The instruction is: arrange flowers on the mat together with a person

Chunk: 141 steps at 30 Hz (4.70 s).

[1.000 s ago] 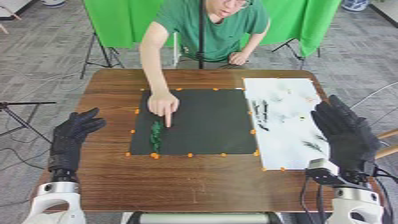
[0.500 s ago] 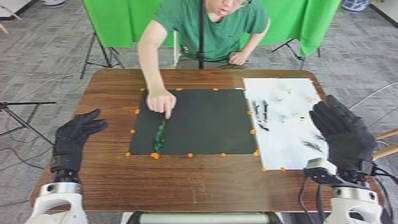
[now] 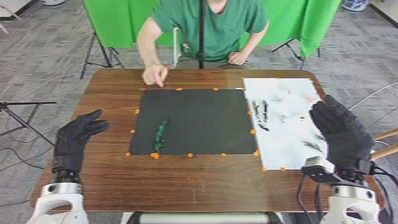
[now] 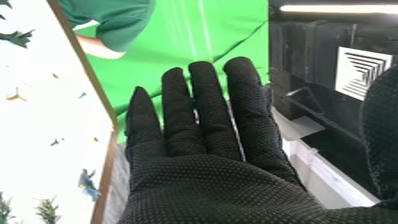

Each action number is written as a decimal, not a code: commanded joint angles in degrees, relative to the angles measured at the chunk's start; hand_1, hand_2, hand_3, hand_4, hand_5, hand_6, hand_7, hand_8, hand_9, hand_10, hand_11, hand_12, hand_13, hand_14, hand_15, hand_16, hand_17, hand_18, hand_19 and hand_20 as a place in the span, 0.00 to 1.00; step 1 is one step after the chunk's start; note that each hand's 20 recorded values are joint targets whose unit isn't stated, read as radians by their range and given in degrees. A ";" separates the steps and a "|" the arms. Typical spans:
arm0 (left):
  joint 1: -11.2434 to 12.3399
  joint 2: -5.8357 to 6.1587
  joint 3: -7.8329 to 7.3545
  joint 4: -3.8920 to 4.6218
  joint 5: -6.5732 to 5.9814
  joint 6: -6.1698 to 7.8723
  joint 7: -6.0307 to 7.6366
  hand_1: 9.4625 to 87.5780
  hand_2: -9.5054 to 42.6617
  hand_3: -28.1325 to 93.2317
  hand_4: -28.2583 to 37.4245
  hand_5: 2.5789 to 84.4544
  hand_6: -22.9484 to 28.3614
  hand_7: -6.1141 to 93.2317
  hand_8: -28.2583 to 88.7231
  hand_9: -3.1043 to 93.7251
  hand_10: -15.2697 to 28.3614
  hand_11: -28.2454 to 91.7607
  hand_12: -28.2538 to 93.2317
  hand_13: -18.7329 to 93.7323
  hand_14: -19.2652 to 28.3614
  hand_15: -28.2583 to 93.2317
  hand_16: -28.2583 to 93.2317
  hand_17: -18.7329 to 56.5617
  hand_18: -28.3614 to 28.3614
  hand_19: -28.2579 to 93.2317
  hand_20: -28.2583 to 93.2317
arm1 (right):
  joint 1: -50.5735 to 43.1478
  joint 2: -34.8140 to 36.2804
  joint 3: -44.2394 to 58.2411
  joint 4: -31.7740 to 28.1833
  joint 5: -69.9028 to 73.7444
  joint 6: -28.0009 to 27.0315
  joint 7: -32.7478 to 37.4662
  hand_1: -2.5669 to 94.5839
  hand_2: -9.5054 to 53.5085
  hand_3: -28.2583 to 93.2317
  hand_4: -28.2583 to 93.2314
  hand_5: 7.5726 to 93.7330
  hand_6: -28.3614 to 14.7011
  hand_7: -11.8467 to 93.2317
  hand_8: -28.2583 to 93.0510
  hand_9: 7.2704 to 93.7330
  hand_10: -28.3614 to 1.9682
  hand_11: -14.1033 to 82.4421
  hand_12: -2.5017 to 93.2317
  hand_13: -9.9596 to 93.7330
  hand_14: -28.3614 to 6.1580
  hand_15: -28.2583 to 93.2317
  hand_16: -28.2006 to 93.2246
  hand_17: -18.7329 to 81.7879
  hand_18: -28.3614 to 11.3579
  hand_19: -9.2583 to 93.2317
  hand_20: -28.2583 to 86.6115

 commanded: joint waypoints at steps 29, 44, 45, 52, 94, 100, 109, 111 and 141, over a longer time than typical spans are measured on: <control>1.17 -0.10 1.38 -0.10 1.15 -0.45 -0.89 0.21 0.55 0.78 0.00 0.61 0.53 0.18 0.19 0.60 0.71 0.41 0.35 0.58 0.80 0.42 0.22 0.43 0.71 0.33 0.39 | 5.97 19.28 3.02 4.25 -90.44 -1.68 48.87 0.38 0.00 0.68 0.00 0.67 0.58 0.26 0.16 0.65 0.39 0.63 0.48 0.67 0.29 0.93 0.67 0.42 0.04 0.78 0.78; 1.24 -0.02 1.29 -0.14 1.18 -0.67 -1.08 0.22 0.51 0.79 0.00 0.61 0.53 0.18 0.19 0.59 0.71 0.41 0.35 0.58 0.80 0.42 0.22 0.43 0.71 0.33 0.39 | 4.33 19.73 3.28 6.58 -86.71 -7.71 48.67 0.40 0.00 0.72 0.00 0.75 0.62 0.30 0.16 0.71 0.42 0.64 0.48 0.68 0.30 0.93 0.68 0.44 0.04 0.79 0.78; 1.22 -0.03 1.30 -0.14 1.22 -0.65 -1.04 0.22 0.51 0.79 0.00 0.61 0.53 0.18 0.19 0.59 0.71 0.41 0.35 0.58 0.80 0.42 0.22 0.43 0.71 0.33 0.39 | 4.32 19.76 3.19 6.61 -86.17 -8.10 48.91 0.40 0.00 0.72 0.00 0.75 0.62 0.30 0.16 0.71 0.42 0.64 0.48 0.68 0.30 0.93 0.68 0.44 0.04 0.79 0.78; 0.93 0.00 1.42 -0.02 1.28 -0.75 -1.12 0.22 0.50 0.79 0.00 0.61 0.53 0.18 0.19 0.59 0.71 0.41 0.35 0.58 0.80 0.42 0.22 0.43 0.71 0.33 0.39 | 4.07 20.01 2.13 7.57 -86.01 -9.47 48.69 0.41 0.00 0.74 0.00 0.77 0.63 0.30 0.16 0.74 0.44 0.64 0.48 0.69 0.31 0.93 0.68 0.45 0.04 0.79 0.78; 1.59 0.24 0.97 -0.64 1.66 -0.88 -1.68 0.22 0.44 0.78 0.02 0.61 0.54 0.18 0.19 0.59 0.71 0.41 0.35 0.58 0.79 0.42 0.22 0.43 0.71 0.33 0.39 | 10.58 18.15 -2.62 -4.24 -68.23 0.28 50.26 0.93 0.00 0.00 0.59 0.94 0.67 0.31 0.32 0.97 0.65 0.58 0.39 0.80 0.39 0.93 0.67 0.52 0.05 0.81 0.75; 1.24 0.68 0.79 -0.48 1.68 -1.11 -2.32 0.22 0.43 0.78 0.02 0.61 0.54 0.18 0.19 0.59 0.71 0.41 0.35 0.58 0.80 0.42 0.22 0.43 0.71 0.33 0.39 | 13.05 15.92 -7.51 -7.69 -66.57 0.92 48.54 0.93 0.00 0.00 0.58 0.95 0.66 0.30 0.31 0.99 0.65 0.56 0.36 0.81 0.40 0.93 0.66 0.53 0.05 0.82 0.74; 1.80 0.91 0.67 -0.92 1.87 -0.87 -3.11 0.22 0.42 0.78 0.02 0.61 0.54 0.18 0.19 0.59 0.71 0.41 0.35 0.58 0.79 0.42 0.22 0.43 0.71 0.33 0.39 | 20.77 9.60 -20.45 -5.84 -64.98 -0.04 48.58 0.94 0.00 0.00 0.58 0.96 0.66 0.30 0.31 1.00 0.66 0.55 0.34 0.81 0.41 0.92 0.65 0.53 0.05 0.82 0.74; 1.96 1.00 0.60 -1.04 1.96 -0.81 -3.28 0.22 0.42 0.78 0.03 0.61 0.54 0.18 0.19 0.59 0.71 0.41 0.35 0.58 0.79 0.42 0.22 0.43 0.71 0.32 0.39 | 22.28 8.80 -23.07 -4.69 -64.51 -0.13 48.59 0.94 0.00 0.00 0.58 0.96 0.66 0.30 0.31 1.00 0.66 0.55 0.34 0.82 0.41 0.92 0.65 0.53 0.05 0.82 0.73; 2.67 1.70 1.47 -1.74 2.34 -0.16 -4.52 0.22 0.42 0.78 0.03 0.61 0.54 0.18 0.19 0.59 0.70 0.41 0.35 0.58 0.79 0.42 0.22 0.42 0.71 0.33 0.39 | 29.77 -4.77 -37.22 10.24 -57.84 5.24 53.52 0.95 0.00 0.00 0.56 0.95 0.65 0.30 0.31 1.00 0.59 0.53 0.21 0.84 0.46 0.90 0.62 0.53 0.11 0.80 0.71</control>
